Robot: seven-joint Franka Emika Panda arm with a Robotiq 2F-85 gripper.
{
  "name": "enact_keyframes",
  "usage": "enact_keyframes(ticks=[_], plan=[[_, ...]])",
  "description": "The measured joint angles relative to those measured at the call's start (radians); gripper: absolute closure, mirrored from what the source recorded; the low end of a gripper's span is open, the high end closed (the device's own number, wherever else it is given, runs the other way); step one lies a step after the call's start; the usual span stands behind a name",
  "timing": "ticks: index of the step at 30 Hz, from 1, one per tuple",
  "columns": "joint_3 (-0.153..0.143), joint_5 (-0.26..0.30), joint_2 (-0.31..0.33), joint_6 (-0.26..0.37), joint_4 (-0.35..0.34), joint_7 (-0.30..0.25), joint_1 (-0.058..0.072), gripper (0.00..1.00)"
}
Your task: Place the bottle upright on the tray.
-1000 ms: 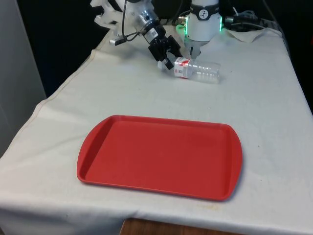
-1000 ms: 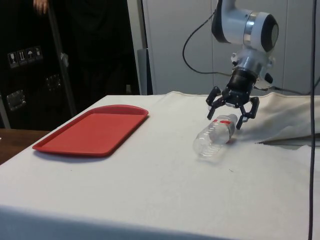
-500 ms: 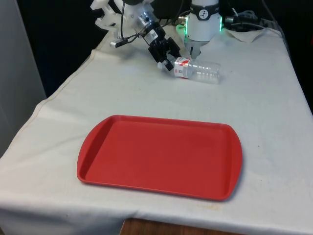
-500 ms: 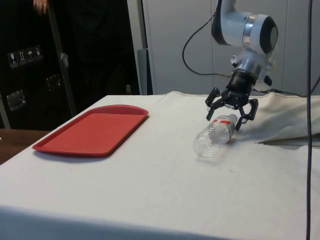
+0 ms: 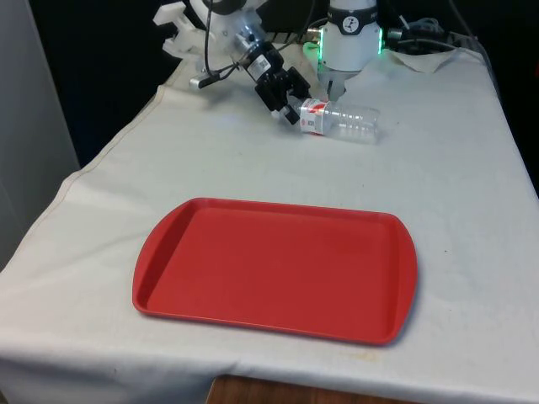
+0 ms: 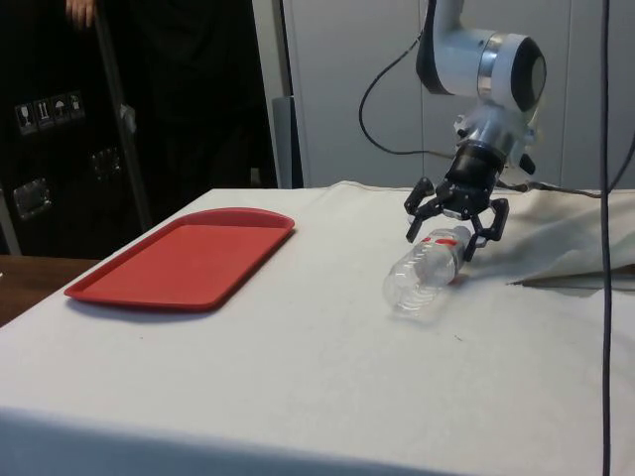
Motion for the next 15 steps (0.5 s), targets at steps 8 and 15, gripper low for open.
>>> enact_keyframes(ticks=[8,15], plan=[[-0.007,0.000,0.008,-0.028,0.003,-0.001,0.000,0.00],[-0.006,0.000,0.008,-0.042,-0.001,-0.001,0.001,0.00]])
